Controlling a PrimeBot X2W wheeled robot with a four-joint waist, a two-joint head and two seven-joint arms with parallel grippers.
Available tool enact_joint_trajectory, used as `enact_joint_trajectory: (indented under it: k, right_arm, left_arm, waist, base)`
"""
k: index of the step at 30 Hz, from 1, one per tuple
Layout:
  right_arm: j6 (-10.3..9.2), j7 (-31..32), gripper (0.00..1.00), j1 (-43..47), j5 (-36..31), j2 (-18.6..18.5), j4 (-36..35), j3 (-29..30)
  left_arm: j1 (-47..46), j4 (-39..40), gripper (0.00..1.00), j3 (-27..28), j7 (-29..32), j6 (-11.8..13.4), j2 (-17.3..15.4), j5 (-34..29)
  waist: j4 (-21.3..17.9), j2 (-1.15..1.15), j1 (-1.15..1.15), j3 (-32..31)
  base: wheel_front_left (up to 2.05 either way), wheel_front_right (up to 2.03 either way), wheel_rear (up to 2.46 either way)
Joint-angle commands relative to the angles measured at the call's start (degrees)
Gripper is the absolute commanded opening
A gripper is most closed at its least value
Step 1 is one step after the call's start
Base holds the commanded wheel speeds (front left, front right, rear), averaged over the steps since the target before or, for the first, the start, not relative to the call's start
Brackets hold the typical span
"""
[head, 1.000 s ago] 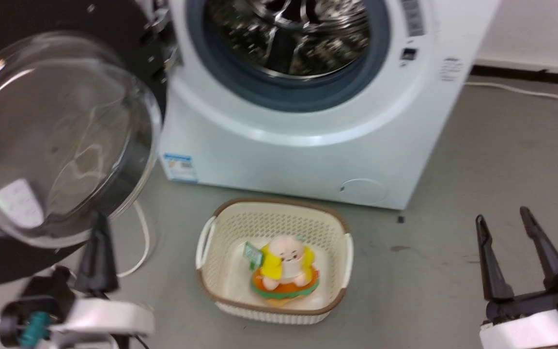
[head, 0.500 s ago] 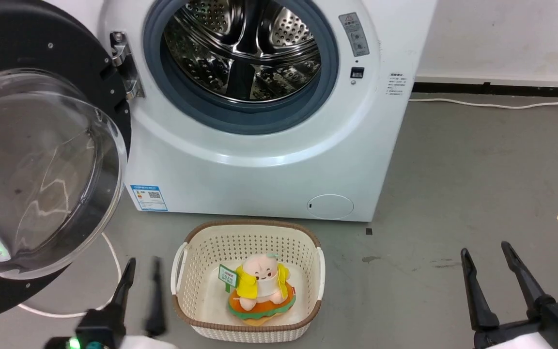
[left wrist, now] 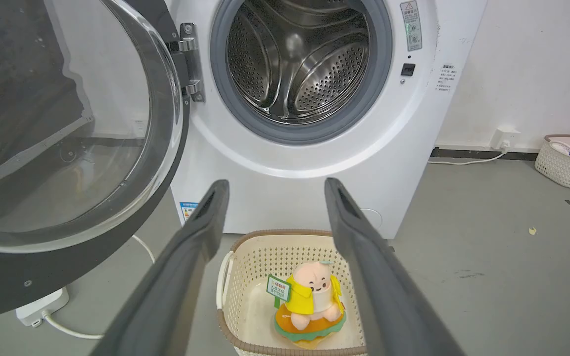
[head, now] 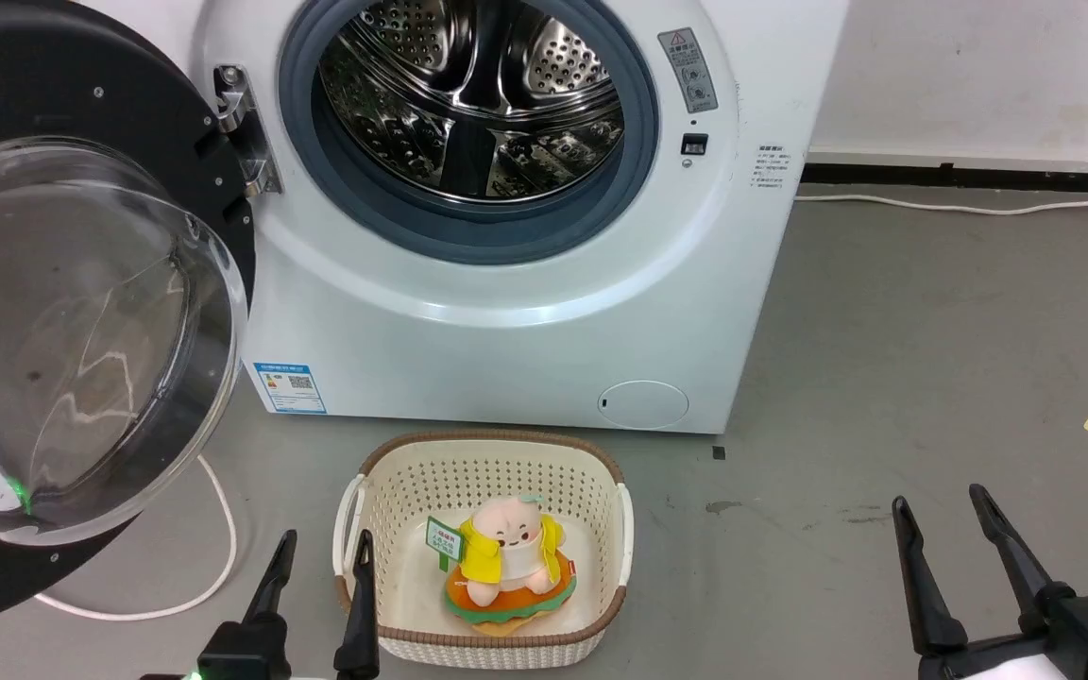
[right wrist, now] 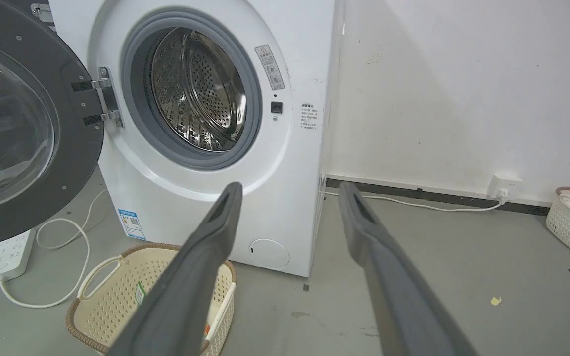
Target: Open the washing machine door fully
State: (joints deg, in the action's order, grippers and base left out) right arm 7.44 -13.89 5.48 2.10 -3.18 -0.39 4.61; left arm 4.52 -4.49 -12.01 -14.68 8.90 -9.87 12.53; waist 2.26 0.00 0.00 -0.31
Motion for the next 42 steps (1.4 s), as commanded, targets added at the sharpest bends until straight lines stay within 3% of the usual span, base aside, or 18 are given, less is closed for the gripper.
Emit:
enact_joint_trajectory:
  k: [1, 18, 19, 42]
  right_arm:
    - [0.05, -0.35, 1.00, 0.33, 0.42, 0.30, 0.20, -0.11]
    - [0.05, -0.51, 1.00, 0.16, 0.42, 0.30, 0.45, -0.47]
    - [0.00, -0.16, 0.00, -0.02, 0.00, 0.01, 0.31, -0.37]
    - [0.01, 2.22, 0.00, -0.89, -0.35, 0.05, 0.31, -1.01]
  left_arm:
    - [-0.21, -0.22, 1.00, 0.08, -0.30, 0.24, 0.06, -0.42]
    - [-0.83, 0.46, 1.00, 0.01, -0.31, 0.46, 0.09, -0.70]
    - [-0.13, 0.38, 0.00, -0.06, 0.01, 0.07, 0.02, -0.36]
    - [-0.81, 1.00, 0.00, 1.79, 2.38, -1.42, 1.11, -2.26]
  waist:
    - [0.02, 0.00, 0.00, 0.04]
    - [0.23, 0.00, 0.00, 0.53]
    - [0.23, 0.00, 0.00, 0.52]
    - [-0.18, 0.00, 0.00, 0.51]
  base:
    - [0.00, 0.00, 0.00]
    - [0.00, 0.00, 0.00]
    - [0.00, 0.00, 0.00]
    - [0.00, 0.00, 0.00]
